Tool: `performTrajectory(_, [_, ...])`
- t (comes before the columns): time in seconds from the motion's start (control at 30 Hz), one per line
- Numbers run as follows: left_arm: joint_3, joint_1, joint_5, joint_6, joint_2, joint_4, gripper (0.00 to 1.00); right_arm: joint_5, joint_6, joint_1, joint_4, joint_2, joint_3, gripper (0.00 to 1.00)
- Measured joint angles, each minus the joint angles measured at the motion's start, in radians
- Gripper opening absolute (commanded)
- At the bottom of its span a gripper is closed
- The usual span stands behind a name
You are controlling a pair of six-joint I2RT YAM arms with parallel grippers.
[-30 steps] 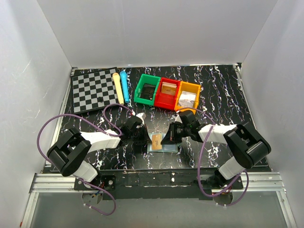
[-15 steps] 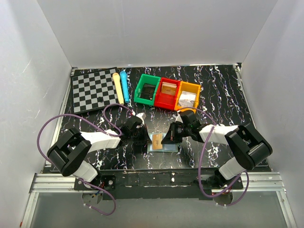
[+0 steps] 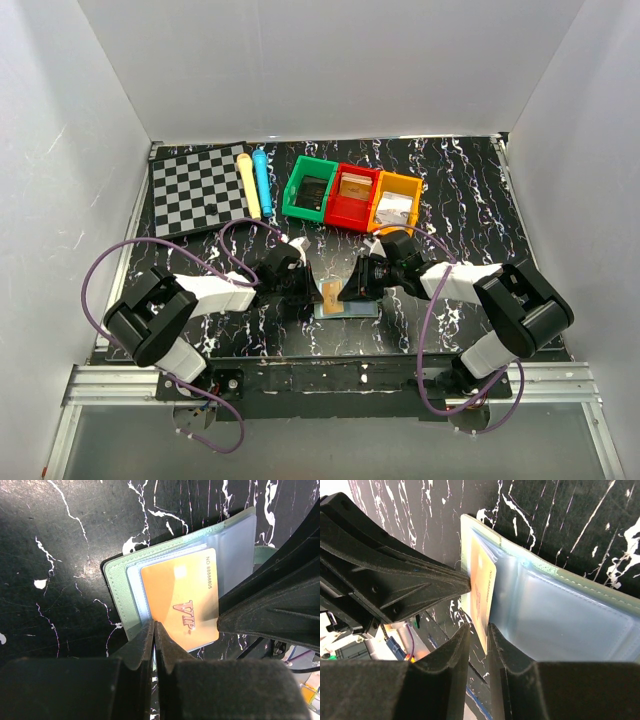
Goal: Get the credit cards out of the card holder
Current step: Remove the credit card from the card holder.
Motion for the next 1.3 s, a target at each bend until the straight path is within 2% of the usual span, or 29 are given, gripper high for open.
performTrajectory(0.1, [0.0, 0.004, 0.008, 0.0, 0.002, 0.003, 0.0, -0.005, 0.003, -0.001, 0.005, 0.0, 0.0, 0.29])
performTrajectory(0.23, [-0.004, 0.005, 0.013, -0.001, 0.004, 0.013, 0.0, -0.016, 0.011, -0.004, 0.023, 0.001, -0.001, 0.36])
performTrajectory(0.4, [-0.006, 0.008, 0.024, -0.005, 0.014, 0.035, 0.0, -0.035, 0.022, -0.005, 0.045, 0.013, -0.001, 0.38])
performTrajectory(1.3, [-0.024, 0.008, 0.047, -0.023, 0.035, 0.105, 0.0, -0.066, 0.027, -0.004, 0.066, 0.053, -0.001, 0.33])
